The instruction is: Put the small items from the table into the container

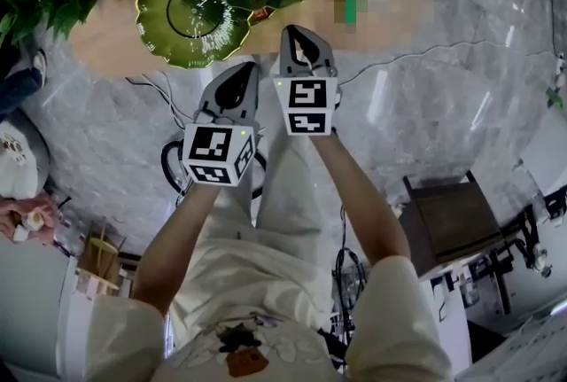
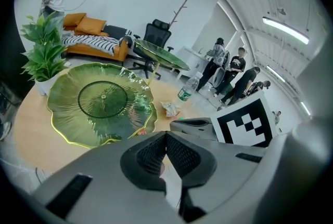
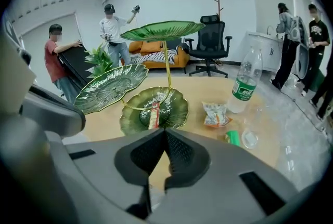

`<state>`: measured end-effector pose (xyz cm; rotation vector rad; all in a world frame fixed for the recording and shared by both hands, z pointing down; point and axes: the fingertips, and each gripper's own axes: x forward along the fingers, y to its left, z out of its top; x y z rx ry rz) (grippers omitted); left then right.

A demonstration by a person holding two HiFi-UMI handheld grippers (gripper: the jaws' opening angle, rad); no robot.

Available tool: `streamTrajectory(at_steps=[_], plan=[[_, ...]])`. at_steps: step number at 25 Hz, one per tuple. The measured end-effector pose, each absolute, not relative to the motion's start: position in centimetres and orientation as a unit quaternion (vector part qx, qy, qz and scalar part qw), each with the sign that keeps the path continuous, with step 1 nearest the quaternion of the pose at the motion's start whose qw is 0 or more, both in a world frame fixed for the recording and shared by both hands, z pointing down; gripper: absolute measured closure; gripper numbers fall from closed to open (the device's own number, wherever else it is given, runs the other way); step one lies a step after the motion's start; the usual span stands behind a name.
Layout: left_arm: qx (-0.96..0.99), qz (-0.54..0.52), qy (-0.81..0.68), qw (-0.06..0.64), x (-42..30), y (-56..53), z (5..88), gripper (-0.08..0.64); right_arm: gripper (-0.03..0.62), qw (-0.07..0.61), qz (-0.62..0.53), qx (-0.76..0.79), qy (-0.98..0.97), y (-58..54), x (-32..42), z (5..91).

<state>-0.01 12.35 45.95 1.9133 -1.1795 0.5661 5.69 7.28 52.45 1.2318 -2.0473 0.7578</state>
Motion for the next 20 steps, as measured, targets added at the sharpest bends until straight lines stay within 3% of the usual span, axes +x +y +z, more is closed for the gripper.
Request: streamTrajectory(at_steps=[20], plan=[[0.767,0.241,-0.443,0.396,3.7,11.6,46.5,0.552,0.584,0.298,0.321,0.532,-0.725,7.6,13.8,53.7]])
